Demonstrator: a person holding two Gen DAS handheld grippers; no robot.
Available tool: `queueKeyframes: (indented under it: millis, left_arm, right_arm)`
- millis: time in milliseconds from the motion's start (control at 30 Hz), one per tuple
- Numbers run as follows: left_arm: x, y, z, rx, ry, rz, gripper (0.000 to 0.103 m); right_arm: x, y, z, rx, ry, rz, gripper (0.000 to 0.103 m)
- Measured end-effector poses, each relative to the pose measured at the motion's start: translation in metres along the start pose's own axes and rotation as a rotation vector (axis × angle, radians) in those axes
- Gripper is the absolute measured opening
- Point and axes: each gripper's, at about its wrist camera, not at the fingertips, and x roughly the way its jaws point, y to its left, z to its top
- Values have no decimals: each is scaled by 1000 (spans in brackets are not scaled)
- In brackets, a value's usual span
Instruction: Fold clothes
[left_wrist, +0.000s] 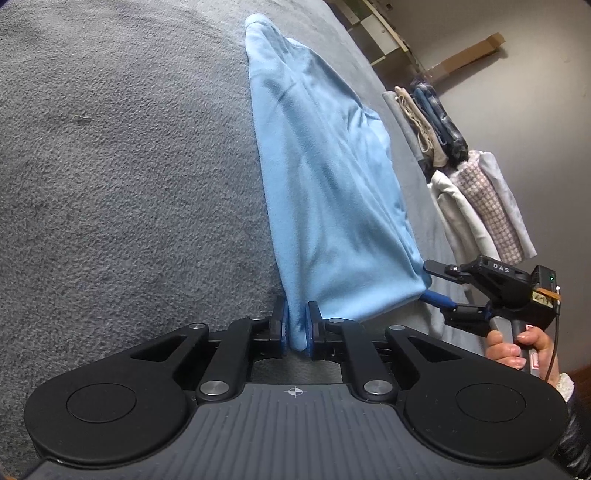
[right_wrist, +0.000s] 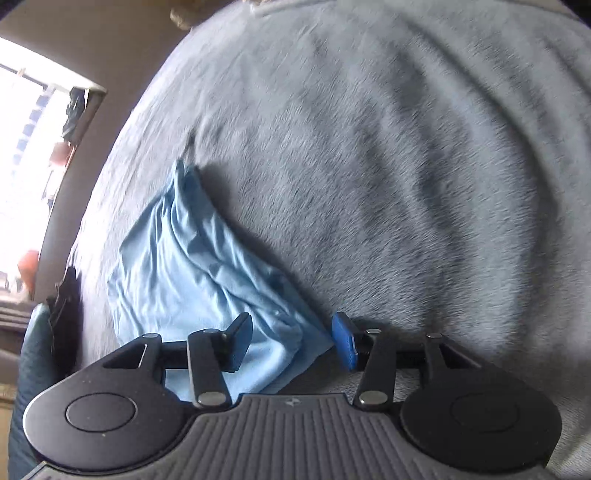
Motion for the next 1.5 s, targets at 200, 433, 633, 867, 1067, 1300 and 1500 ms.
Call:
queueKeyframes:
  millis: [200, 433, 633, 867, 1067, 1300, 1500]
  left_arm:
    - [3, -3, -3, 42, -36, 42, 4]
    - [-16, 4, 1, 59, -39, -36, 1]
    - [-15, 12, -2, 96, -19, 18, 3]
    - [-27, 20, -7, 128, -64, 47, 9]
    - [-53, 12, 3, 179, -240, 65, 11]
    - [-3, -30, 0, 391, -163, 81, 11]
    - [8, -18, -11, 397, -121, 124, 11]
  right_arm:
    - [7, 5, -8, -61, 27, 2, 10]
    - [-14, 8, -11, -49, 18, 37, 8]
    - [8, 3, -11, -82, 114, -44, 10]
    - [-22, 10, -6, -182, 99, -108, 46]
    - [-53, 35, -12, -374, -91, -136, 40]
    - [-13, 87, -15, -549, -171, -87, 28]
    - [20, 107, -20, -659, -176, -139, 27]
